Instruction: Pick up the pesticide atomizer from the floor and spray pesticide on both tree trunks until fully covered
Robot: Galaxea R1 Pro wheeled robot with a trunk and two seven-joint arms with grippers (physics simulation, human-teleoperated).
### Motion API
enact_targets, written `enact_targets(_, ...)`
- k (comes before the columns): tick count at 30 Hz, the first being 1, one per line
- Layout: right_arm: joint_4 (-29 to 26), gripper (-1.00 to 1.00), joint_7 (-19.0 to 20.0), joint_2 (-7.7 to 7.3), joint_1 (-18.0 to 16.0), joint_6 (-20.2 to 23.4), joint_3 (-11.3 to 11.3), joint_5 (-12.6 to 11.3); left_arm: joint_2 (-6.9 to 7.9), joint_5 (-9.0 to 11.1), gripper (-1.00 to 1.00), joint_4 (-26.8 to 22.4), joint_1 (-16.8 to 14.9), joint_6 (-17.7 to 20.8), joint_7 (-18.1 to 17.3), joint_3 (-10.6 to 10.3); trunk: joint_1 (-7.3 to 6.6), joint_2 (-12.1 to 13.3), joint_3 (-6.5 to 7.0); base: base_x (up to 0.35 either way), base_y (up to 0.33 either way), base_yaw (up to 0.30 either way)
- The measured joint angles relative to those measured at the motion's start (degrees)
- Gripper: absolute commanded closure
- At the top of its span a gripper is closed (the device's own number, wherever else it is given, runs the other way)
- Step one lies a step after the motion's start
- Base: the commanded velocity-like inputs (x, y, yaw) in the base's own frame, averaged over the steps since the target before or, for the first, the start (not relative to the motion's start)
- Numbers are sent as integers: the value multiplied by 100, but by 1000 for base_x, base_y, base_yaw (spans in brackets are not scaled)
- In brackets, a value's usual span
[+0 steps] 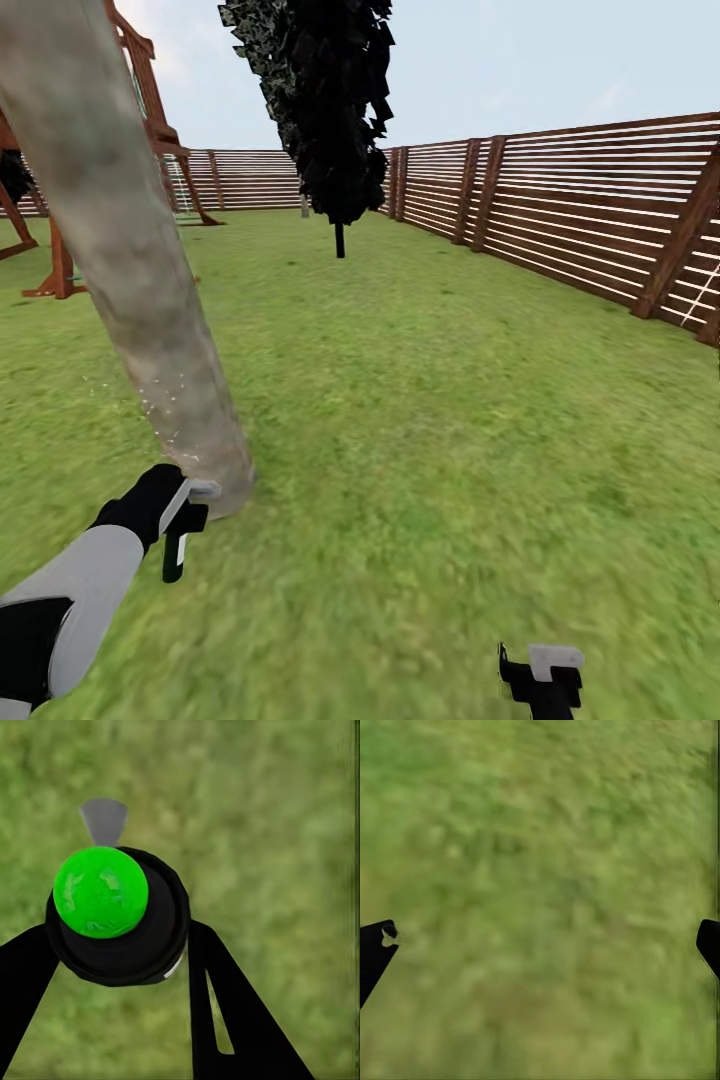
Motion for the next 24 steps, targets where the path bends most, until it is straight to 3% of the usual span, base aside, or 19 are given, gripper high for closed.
enact_targets(4, 0, -100, -2, 0, 1, 1, 0, 0, 8, 1, 100, -14, 1, 1, 0, 11, 0, 0, 0, 0, -274, 87)
enact_targets(9, 1, -100, -10, 0, 0, 1, 0, 0, 19, -7, 100, -33, -6, 11, 7, 236, 0, 0, 0, 0, -274, 267)
enact_targets(20, 1, -100, -11, 1, 0, 1, 0, 0, 13, -10, 100, -34, -27, 9, 42, 253, -1, 0, 0, 42, -269, 271)
enact_targets(24, 1, -100, -11, -5, 1, 0, 0, 0, 14, -14, 100, -32, -26, 9, 44, 254, -2, 0, 0, 222, -204, 47)
